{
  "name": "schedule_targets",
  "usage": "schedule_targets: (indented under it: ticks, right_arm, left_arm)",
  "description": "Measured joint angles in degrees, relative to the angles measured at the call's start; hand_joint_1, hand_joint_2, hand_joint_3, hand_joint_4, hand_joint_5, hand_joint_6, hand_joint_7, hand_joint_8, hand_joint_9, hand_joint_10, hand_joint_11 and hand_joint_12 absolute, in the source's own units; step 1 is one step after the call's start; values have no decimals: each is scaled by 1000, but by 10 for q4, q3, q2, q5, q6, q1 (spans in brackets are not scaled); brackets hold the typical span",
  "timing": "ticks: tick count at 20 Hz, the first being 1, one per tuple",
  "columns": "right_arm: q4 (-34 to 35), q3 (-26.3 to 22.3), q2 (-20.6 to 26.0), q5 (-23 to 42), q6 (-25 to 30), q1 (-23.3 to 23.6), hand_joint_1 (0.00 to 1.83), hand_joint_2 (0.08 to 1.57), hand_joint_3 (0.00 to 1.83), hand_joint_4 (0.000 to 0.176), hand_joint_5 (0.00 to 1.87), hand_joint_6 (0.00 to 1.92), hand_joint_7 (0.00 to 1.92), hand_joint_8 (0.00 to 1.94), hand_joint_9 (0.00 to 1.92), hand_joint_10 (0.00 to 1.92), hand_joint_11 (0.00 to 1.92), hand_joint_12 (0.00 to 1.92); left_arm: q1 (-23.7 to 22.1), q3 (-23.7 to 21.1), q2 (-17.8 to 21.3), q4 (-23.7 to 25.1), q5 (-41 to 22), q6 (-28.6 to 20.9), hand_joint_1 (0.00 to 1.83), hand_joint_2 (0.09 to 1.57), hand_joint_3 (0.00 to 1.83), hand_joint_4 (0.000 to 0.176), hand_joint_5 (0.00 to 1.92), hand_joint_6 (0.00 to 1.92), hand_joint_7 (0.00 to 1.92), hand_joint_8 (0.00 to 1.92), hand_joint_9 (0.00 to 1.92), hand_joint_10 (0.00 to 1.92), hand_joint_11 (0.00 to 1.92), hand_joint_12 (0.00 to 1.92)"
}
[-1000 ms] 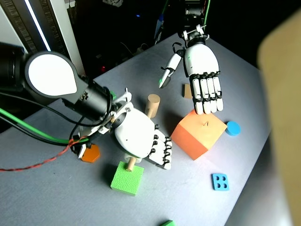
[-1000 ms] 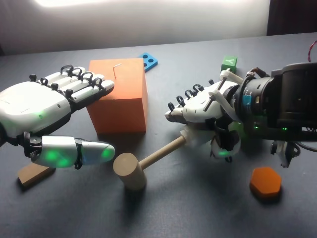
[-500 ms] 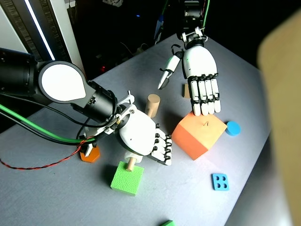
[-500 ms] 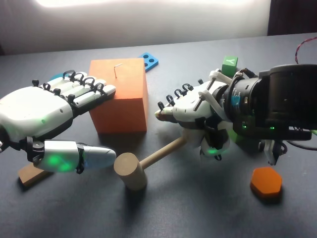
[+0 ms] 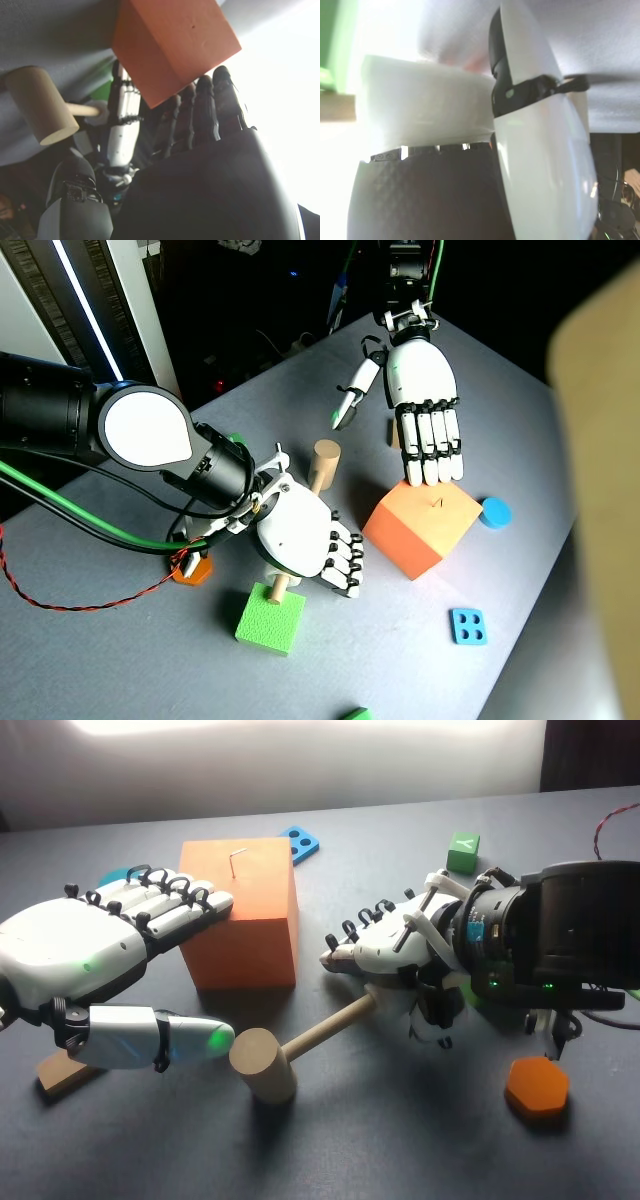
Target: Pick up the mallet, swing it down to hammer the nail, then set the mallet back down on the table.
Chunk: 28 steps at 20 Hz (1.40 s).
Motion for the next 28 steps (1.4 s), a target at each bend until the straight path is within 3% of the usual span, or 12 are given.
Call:
schedule_targets:
  ticks: [4,5,6,7,9,10,12,15,16,20,23,28]
  right_arm:
    - [0,0,0,1,-1,0,1254,1016,0,0,86,16,34,7,13,4,0,563]
    - [0,0,0,2,-1,0,1209,1004,0,0,232,30,234,24,193,52,0,987]
    - [0,0,0,2,-1,0,1209,1004,0,0,232,30,234,24,193,52,0,987]
    - [0,0,0,2,-2,0,1162,1042,6,0,394,45,447,41,408,109,0,1316]
    - [-8,0,0,12,-2,0,1155,1032,0,0,560,68,660,90,623,255,139,1452]
    - [-14,0,0,19,-2,0,1173,1028,1,0,612,107,724,215,601,564,194,1511]
    - [-16,0,0,25,-2,1,1122,1042,1,0,533,613,443,1176,437,1334,344,1613]
    - [-14,0,2,28,-2,1,1027,1064,5,0,420,1420,478,1660,550,1777,593,1902]
    - [-14,0,2,28,-2,1,1021,1221,21,0,628,1459,537,1679,609,1805,678,1917]
    - [1,-3,5,15,-3,1,989,1298,13,0,653,1541,844,1940,1035,1921,1175,1921]
    - [0,-13,12,11,-8,1,749,1412,28,0,632,1910,902,1941,1070,1921,1272,1921]
    - [0,-38,30,12,-10,5,494,1533,5,0,1148,1921,1358,1941,1480,1921,1630,1921]
  left_arm:
    - [0,0,0,0,0,0,0,1055,3,0,0,0,0,0,0,0,0,0]
    - [0,0,0,0,0,0,0,1062,6,0,0,0,0,0,0,0,0,0]
    - [0,0,0,0,0,0,0,1062,6,0,0,0,0,0,0,0,0,0]
    - [0,0,0,0,0,0,0,1063,6,0,0,0,0,0,0,0,0,0]
    - [0,2,-3,-1,0,0,0,1059,3,0,0,0,0,0,0,0,0,0]
    - [0,2,-3,-1,0,0,0,1061,4,0,0,0,0,0,0,0,0,0]
    - [0,2,-3,0,0,0,0,1061,4,0,0,0,0,0,0,0,0,0]
    - [0,2,-3,0,0,0,0,1066,6,0,0,0,0,0,0,0,0,0]
    - [0,2,-3,0,0,0,0,1053,0,0,0,0,0,0,0,0,0,0]
    - [0,2,-3,2,0,0,0,1058,2,0,0,0,0,0,0,0,0,0]
    - [0,2,-3,2,0,0,0,1063,3,0,0,0,0,0,0,0,0,0]
    - [0,2,-3,3,0,0,0,1073,7,0,13,5,0,0,0,0,0,0]
